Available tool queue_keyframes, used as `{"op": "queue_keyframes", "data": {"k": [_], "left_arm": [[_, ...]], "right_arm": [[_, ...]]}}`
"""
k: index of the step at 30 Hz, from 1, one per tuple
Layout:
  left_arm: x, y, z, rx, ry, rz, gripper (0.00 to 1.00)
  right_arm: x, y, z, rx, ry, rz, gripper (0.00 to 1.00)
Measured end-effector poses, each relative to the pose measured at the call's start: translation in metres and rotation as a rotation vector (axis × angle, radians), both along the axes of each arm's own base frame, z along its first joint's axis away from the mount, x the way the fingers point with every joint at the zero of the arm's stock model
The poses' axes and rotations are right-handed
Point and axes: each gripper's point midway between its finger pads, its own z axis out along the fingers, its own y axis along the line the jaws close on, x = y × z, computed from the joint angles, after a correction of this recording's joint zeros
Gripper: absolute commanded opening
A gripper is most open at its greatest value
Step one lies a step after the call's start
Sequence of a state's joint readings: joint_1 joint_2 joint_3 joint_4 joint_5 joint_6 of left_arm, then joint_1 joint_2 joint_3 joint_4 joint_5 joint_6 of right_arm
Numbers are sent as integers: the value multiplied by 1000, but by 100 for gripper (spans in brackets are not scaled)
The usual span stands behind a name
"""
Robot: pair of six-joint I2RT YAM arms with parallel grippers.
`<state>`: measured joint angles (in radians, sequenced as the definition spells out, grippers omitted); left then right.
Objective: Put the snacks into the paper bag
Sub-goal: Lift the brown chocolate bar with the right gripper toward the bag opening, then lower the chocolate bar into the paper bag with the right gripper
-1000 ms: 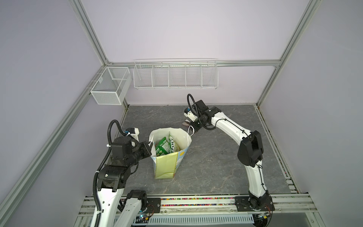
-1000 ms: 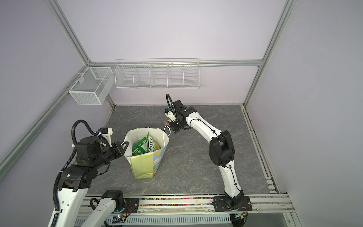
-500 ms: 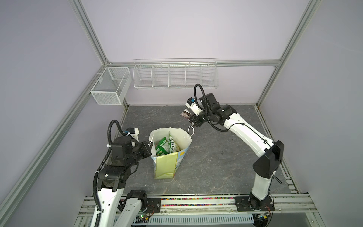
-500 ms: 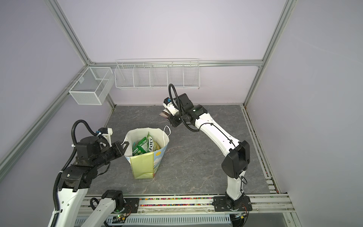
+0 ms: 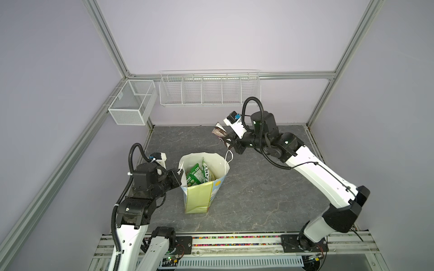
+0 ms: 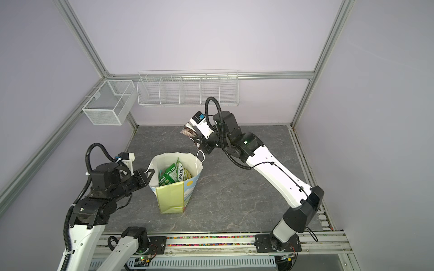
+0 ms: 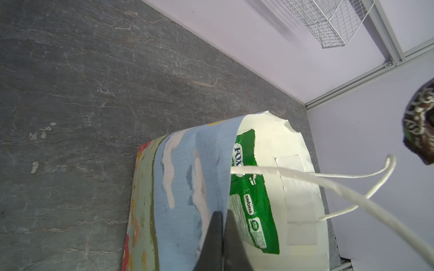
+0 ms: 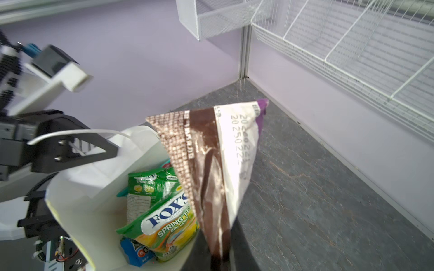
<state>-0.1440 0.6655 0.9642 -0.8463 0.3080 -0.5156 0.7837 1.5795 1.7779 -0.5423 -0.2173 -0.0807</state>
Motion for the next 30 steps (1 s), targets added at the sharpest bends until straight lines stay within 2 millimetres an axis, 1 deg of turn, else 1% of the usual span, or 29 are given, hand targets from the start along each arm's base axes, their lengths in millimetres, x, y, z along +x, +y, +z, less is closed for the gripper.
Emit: {"op": "queue_keyframes", "data": {"k": [3,6,10,13,18,23,27,30], "left_arm": [[0,-1,0,-3,0,-2,0],[0,-1,0,-6,1,-1,0],[0,-1,0,-9,2,-2,0],[0,-1,0,-9,1,-2,0],[1,-1,0,-10,-1,-2,0],[3,-2,1,-10,-4,-3,0],[3,-2,1,-11,-5,-2,0],[3,-2,1,-11,-5,-2,0]], "right_arm": [[-19,4,14,52,-25,51,13],[-35,12,24,89,-41,103,13],[-51,23,30,120,-53,160,13],[-60,30,31,130,-57,189,14],[-71,37,32,138,-60,221,14],[-77,42,32,142,-62,238,14],[-81,46,28,138,-56,250,15],[-82,50,20,128,-45,256,15]]}}
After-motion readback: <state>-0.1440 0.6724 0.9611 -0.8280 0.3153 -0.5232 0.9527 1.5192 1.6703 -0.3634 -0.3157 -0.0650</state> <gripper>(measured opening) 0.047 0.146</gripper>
